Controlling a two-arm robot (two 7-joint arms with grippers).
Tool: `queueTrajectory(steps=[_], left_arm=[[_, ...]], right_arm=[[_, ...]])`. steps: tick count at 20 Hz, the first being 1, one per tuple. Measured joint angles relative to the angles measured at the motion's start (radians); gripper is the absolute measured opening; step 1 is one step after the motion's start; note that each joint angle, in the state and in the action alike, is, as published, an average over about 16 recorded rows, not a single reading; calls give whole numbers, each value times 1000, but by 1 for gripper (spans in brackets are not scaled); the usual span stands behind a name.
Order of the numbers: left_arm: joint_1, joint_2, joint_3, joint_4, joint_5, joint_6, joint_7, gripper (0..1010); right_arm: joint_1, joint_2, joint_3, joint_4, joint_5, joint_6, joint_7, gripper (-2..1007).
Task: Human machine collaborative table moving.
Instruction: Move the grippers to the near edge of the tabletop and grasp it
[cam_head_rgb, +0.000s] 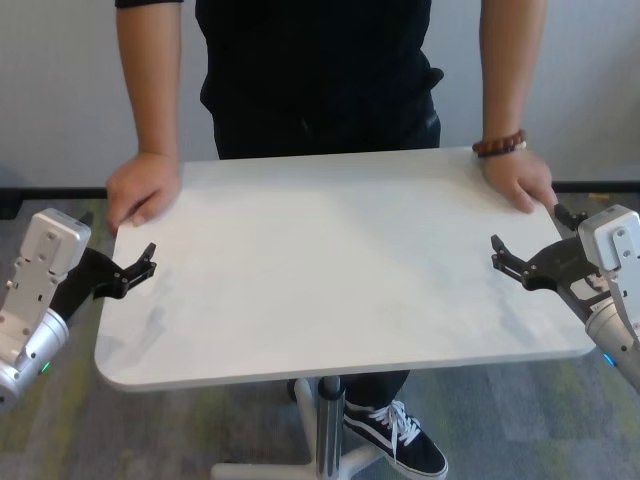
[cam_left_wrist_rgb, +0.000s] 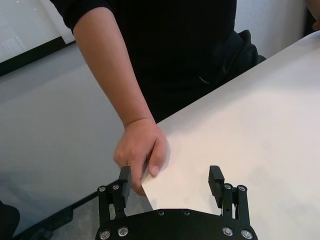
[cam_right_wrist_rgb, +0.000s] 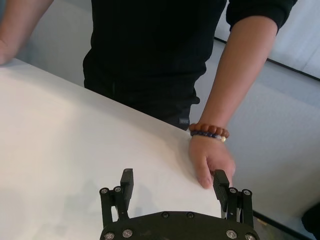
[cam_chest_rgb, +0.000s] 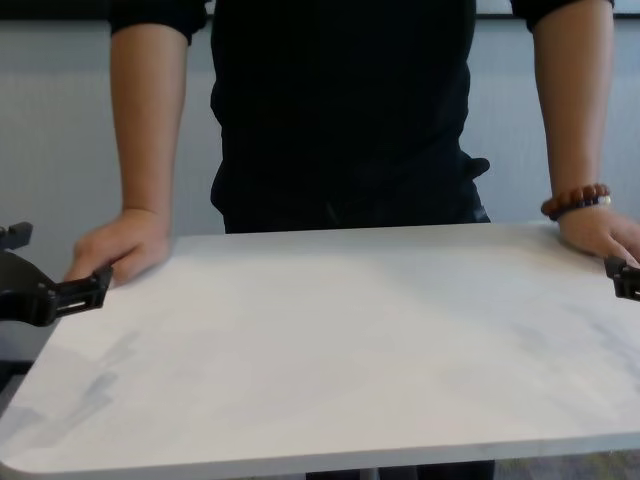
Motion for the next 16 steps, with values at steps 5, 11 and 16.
queueTrajectory(steps=[5, 11, 16], left_arm=[[0, 0, 0, 0, 0, 0, 0, 1000], [0, 0, 0, 0, 0, 0, 0, 1000], [0, 0, 0, 0, 0, 0, 0, 1000]], right_arm=[[0, 0, 0, 0, 0, 0, 0, 1001], [0, 0, 0, 0, 0, 0, 0, 1001], [0, 0, 0, 0, 0, 0, 0, 1001]])
